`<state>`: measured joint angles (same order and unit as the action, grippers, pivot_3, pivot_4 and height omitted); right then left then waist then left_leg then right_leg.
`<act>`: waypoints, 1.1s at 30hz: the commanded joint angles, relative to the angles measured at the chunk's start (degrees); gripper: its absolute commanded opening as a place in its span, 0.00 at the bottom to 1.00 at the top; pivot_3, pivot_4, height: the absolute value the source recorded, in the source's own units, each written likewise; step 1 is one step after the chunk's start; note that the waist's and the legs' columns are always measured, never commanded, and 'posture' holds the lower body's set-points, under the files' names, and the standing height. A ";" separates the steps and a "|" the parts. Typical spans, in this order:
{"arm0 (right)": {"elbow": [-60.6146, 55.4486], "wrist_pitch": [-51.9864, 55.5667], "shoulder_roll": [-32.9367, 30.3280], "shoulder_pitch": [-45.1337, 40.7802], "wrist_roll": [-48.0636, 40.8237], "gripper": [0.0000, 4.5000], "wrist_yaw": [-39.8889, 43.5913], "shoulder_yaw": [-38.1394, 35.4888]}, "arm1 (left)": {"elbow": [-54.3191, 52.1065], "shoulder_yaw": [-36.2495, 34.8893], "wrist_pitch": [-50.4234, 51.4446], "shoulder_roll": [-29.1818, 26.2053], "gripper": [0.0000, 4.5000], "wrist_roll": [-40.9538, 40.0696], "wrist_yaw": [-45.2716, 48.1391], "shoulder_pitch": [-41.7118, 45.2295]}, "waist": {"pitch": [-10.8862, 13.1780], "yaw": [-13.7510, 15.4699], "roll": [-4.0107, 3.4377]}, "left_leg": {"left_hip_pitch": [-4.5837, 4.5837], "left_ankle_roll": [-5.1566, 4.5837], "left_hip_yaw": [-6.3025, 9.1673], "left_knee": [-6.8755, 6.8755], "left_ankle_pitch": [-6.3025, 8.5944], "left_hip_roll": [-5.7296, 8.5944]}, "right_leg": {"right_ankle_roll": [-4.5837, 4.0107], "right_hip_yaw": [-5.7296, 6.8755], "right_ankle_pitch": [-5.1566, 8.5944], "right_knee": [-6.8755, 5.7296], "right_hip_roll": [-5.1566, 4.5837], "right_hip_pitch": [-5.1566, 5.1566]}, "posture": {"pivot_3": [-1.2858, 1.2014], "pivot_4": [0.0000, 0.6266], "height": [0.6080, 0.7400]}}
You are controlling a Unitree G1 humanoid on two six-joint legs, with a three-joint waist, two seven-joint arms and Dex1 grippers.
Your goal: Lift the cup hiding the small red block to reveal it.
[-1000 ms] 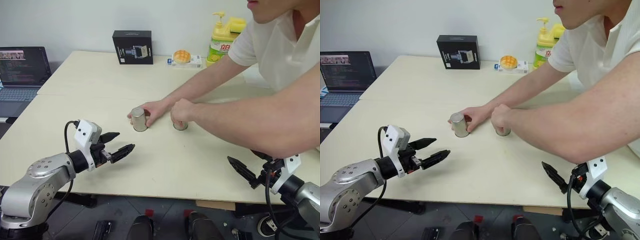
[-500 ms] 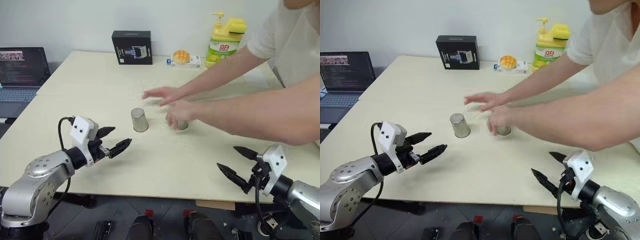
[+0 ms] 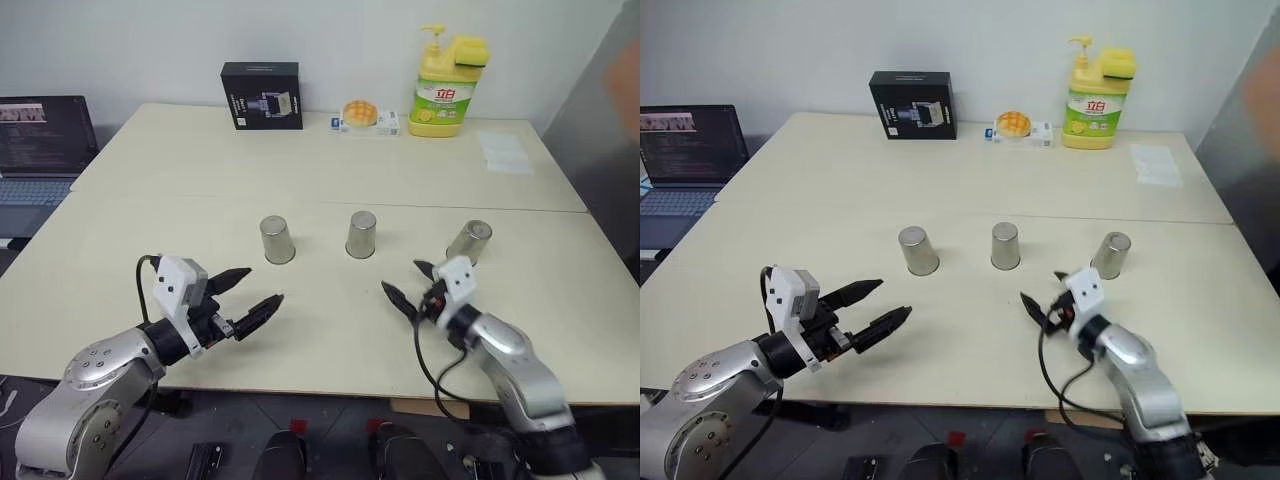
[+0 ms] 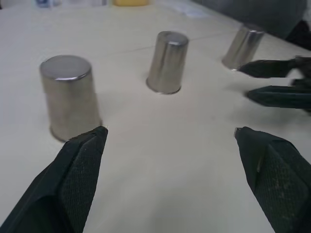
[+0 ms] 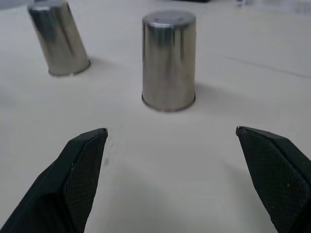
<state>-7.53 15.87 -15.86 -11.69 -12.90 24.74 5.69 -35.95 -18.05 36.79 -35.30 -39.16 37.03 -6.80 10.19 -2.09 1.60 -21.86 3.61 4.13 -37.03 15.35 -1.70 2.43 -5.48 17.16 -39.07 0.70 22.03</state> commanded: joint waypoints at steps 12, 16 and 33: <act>28.14 -14.44 6.30 -17.55 4.66 1.00 2.48 -0.02 | 0.54 1.21 -6.12 0.17 0.99 2.83 -0.11 0.02 | 0.03 -0.38 -0.05 | -0.02 0.00 -0.03 0.02 0.01 0.01 | -0.04 -0.01 -0.01 0.02 0.00 0.03 | 0.52 0.24 1.00; 34.20 -17.74 7.87 -21.08 5.46 1.00 4.25 0.45 | 0.85 1.51 -6.67 0.09 0.99 3.23 0.13 0.15 | 0.03 -0.61 -0.05 | -0.03 0.00 -0.03 0.03 0.01 0.02 | -0.05 -0.01 -0.02 0.02 -0.01 0.03 | 0.52 0.24 1.00; 54.64 -28.89 10.53 -33.11 7.69 0.89 4.93 -1.81 | 1.93 2.89 -8.09 0.37 1.00 4.25 -0.03 0.14 | 0.05 -1.17 -0.09 | -0.03 0.00 0.00 0.05 0.01 0.02 | -0.09 0.01 -0.05 0.00 -0.01 0.04 | 0.52 0.24 1.00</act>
<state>46.69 -10.83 -5.41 -43.54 -5.22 29.68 5.23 -33.47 -15.36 29.79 -35.07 -35.11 36.98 -6.97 10.25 -3.26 1.51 -21.89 3.61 4.13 -36.98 15.36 -1.68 2.34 -5.46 17.11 -39.07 0.68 22.07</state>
